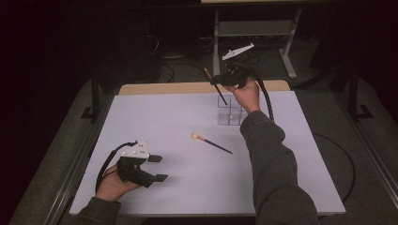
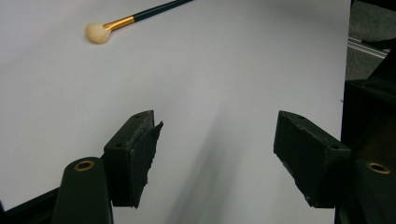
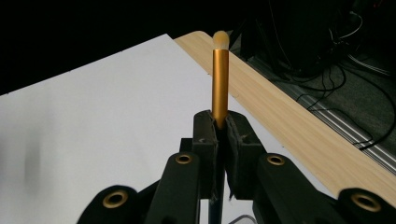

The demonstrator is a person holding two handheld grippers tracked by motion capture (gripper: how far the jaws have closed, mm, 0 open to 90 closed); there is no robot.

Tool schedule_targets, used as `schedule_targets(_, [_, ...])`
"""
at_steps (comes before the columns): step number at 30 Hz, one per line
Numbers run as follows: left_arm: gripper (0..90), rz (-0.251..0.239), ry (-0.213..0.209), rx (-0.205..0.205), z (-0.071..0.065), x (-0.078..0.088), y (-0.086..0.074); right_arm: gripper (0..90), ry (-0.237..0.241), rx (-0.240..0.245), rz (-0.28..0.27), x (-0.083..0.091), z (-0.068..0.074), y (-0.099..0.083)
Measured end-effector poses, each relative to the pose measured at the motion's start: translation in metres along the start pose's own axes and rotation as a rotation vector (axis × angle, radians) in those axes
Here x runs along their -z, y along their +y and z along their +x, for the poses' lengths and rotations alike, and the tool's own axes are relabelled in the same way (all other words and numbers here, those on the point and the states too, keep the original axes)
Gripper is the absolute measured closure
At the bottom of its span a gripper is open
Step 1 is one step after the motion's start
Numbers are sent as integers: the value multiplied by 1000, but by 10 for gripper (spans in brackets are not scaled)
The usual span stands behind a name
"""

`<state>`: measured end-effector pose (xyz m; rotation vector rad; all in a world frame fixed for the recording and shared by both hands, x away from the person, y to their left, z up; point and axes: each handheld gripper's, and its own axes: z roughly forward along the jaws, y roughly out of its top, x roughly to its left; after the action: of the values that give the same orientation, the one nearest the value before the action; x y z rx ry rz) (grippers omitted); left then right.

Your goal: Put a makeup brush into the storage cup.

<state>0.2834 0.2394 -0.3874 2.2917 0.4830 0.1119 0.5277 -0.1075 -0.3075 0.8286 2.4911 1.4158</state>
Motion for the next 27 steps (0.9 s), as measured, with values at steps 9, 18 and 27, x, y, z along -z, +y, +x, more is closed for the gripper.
schedule_targets(9, [293,1,-2,-1,0,0,-1,822,-9,1,9,-2,-1,-2])
schedule_targets(18, [294,2,-1,2,1,1,-1,823,-16,-5,3,-2,-3,-4])
schedule_targets(27, [291,-1,-9,1,1,0,-1,822,-20,-12,0,-4,-4,-8])
